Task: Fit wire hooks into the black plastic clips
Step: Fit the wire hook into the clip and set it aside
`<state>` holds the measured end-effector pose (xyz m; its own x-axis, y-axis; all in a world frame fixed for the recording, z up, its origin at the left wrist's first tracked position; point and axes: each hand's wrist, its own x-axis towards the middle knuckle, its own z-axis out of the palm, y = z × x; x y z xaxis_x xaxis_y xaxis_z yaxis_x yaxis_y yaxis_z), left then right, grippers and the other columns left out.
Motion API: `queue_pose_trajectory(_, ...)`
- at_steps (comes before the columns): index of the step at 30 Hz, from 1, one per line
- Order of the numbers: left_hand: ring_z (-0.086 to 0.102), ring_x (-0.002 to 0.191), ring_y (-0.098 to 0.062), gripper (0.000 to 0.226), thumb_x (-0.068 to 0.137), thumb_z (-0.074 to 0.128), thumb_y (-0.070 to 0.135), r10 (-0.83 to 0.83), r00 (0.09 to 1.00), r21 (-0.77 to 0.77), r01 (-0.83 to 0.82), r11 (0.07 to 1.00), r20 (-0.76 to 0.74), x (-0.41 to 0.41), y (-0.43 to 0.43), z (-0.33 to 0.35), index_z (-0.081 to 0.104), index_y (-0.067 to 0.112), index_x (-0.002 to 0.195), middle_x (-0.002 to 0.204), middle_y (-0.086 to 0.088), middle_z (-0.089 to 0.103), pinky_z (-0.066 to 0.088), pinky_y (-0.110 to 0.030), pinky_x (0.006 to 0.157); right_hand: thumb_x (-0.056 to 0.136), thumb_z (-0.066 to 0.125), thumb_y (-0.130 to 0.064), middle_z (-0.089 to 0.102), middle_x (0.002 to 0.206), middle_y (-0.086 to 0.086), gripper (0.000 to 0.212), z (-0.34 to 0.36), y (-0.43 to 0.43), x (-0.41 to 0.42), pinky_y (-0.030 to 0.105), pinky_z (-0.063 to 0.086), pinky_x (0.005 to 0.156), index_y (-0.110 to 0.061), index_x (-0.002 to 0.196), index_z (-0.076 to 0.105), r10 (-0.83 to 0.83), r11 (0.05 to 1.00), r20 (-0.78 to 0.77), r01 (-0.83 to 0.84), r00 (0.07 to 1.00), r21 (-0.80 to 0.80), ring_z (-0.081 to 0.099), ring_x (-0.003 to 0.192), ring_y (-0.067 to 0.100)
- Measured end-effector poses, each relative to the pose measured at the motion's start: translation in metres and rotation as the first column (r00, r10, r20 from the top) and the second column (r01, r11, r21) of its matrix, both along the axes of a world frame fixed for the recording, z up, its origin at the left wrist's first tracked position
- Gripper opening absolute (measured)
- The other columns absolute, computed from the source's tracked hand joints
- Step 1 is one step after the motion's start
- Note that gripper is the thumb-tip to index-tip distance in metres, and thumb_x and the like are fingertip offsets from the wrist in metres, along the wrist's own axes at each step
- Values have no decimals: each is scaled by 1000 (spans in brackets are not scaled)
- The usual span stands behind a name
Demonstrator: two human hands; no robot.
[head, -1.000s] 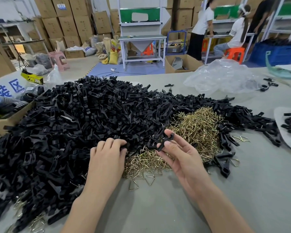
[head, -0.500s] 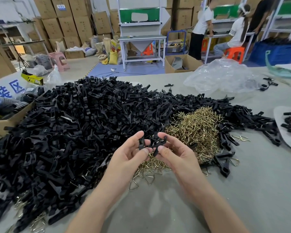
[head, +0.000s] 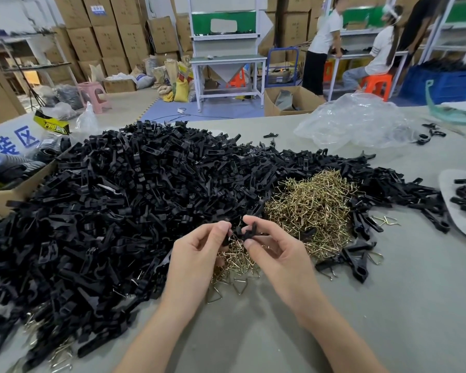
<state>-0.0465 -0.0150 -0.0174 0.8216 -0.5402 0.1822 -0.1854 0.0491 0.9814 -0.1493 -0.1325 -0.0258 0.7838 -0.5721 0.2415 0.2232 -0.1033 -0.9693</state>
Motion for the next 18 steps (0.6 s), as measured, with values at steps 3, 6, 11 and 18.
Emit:
queue_pose_trajectory(3, 50, 57, -7, 24, 80, 63, 52, -21, 1000, 9, 21, 1000, 2, -3, -1, 3, 78, 37, 91, 75, 7, 72, 43, -22, 52, 93, 68, 0, 76, 106, -3, 41, -1, -5, 2, 24, 56, 89, -32, 118, 70, 22, 995, -6, -21, 1000, 100, 72, 99, 13)
queue_pose_trajectory(6, 56, 61, 3, 23, 94, 61, 32, -51, 998, 15, 50, 999, 24, -4, -1, 2, 75, 50, 97, 83, 19, 72, 44, -11, 61, 92, 68, -2, 76, 109, -1, 40, -4, -8, 3, 25, 58, 85, -28, 121, 70, 48, 982, -9, -46, 999, 181, 72, 97, 13)
queue_pose_trajectory(11, 59, 72, 4, 27, 97, 63, 20, -51, 995, 57, 46, 997, 86, -9, -1, 3, 68, 43, 110, 85, 18, 70, 45, -10, 69, 91, 70, -3, 76, 106, -4, 46, -6, -10, 3, 30, 59, 88, -32, 126, 68, 42, 978, -7, -40, 999, 204, 72, 93, 14)
queue_pose_trajectory(18, 67, 84, -4, 26, 95, 66, 18, -37, 990, 67, 28, 997, 133, -12, -1, 3, 70, 43, 98, 91, 14, 73, 51, -15, 74, 90, 70, -3, 76, 111, -3, 44, -6, -12, 3, 36, 59, 91, -30, 125, 68, 56, 976, 13, -57, 998, 212, 72, 100, 33)
